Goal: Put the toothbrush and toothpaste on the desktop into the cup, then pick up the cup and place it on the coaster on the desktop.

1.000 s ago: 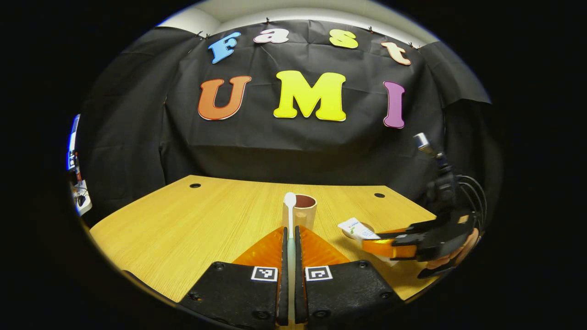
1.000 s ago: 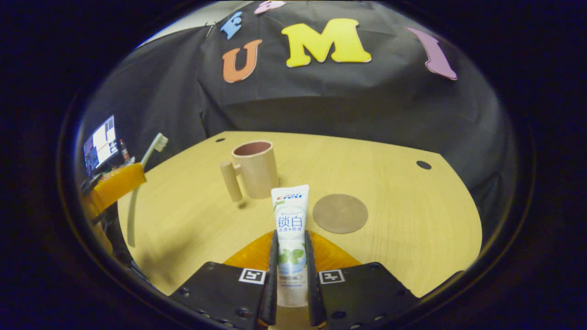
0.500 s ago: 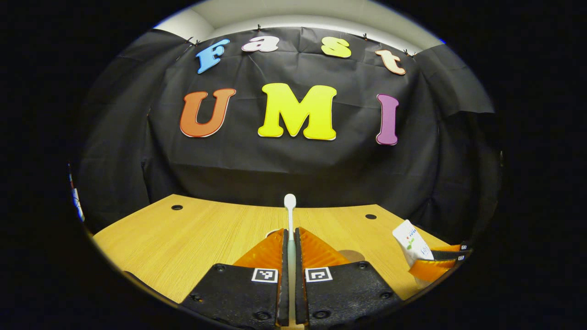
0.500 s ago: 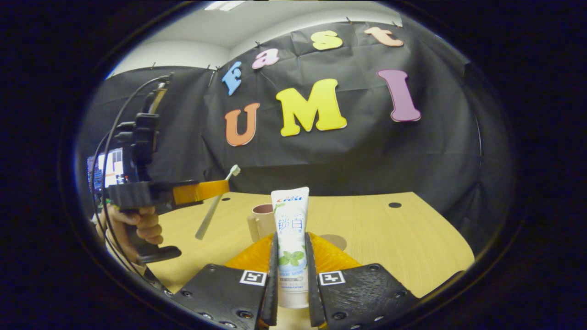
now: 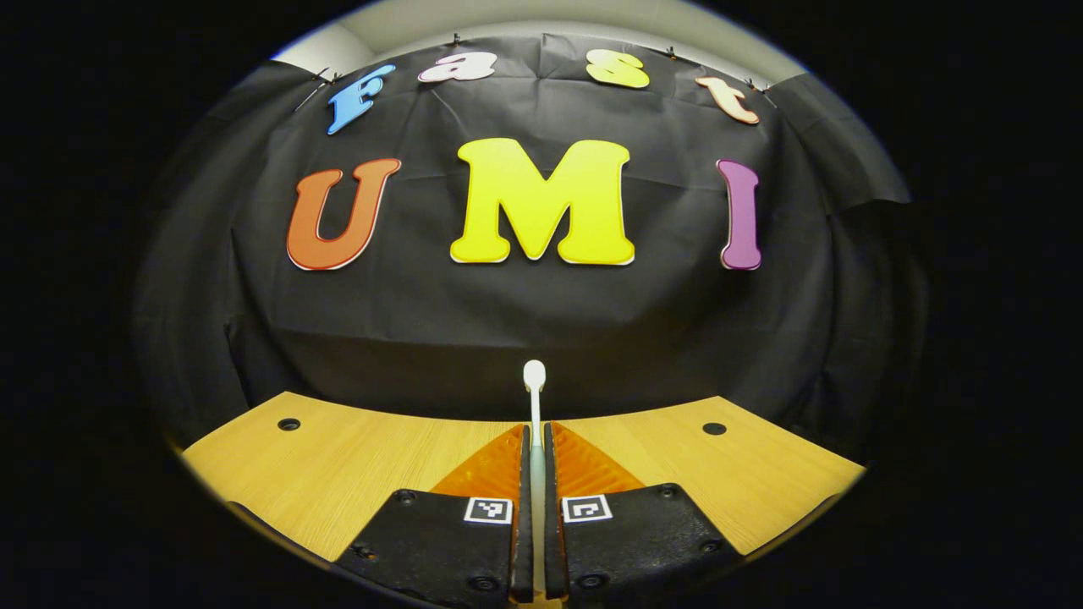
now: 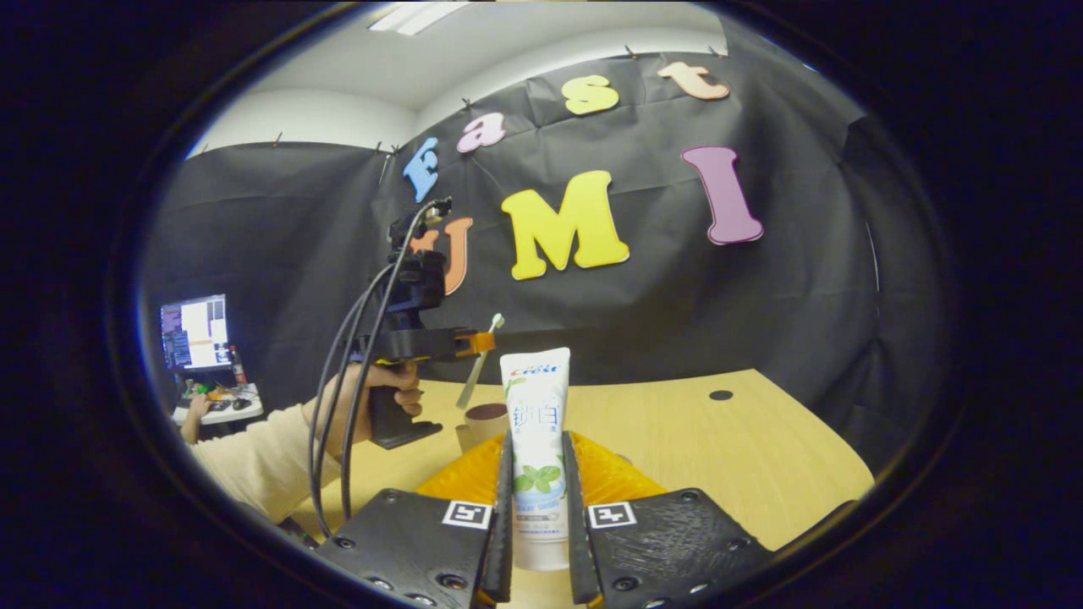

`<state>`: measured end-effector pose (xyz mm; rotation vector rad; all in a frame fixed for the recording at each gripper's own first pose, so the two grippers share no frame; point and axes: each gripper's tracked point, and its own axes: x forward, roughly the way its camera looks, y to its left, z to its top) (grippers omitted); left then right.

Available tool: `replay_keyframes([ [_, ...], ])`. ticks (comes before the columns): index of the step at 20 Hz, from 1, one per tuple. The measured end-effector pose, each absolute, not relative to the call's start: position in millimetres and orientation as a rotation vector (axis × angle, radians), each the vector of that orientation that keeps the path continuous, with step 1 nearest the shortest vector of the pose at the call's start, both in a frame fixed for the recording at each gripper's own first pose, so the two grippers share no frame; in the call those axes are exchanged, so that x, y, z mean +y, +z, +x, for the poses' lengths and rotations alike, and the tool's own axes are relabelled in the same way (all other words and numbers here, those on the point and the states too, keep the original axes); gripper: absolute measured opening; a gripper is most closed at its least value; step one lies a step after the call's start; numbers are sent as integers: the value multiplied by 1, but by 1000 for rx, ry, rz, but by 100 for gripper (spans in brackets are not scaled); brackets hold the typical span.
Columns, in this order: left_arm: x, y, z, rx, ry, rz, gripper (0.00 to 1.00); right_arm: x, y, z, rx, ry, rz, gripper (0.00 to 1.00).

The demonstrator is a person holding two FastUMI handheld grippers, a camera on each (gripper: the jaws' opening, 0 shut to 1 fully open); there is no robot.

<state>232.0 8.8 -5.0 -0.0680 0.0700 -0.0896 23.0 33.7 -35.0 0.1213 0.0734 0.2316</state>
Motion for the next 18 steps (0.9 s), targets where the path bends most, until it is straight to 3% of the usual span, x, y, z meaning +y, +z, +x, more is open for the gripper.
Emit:
replay_keyframes([
  [1,11,-6,237,71,-82,-73,7,34,-34,23,72,230,128,29],
  [12,14,-10,233,90,-83,-103,10,33,-37,22,77,201,142,27],
  [16,6,-11,216,126,-120,-95,100,34,-34,23,67,219,149,27],
  [18,12,-4,208,114,-104,-101,98,37,-29,24,61,226,155,27],
])
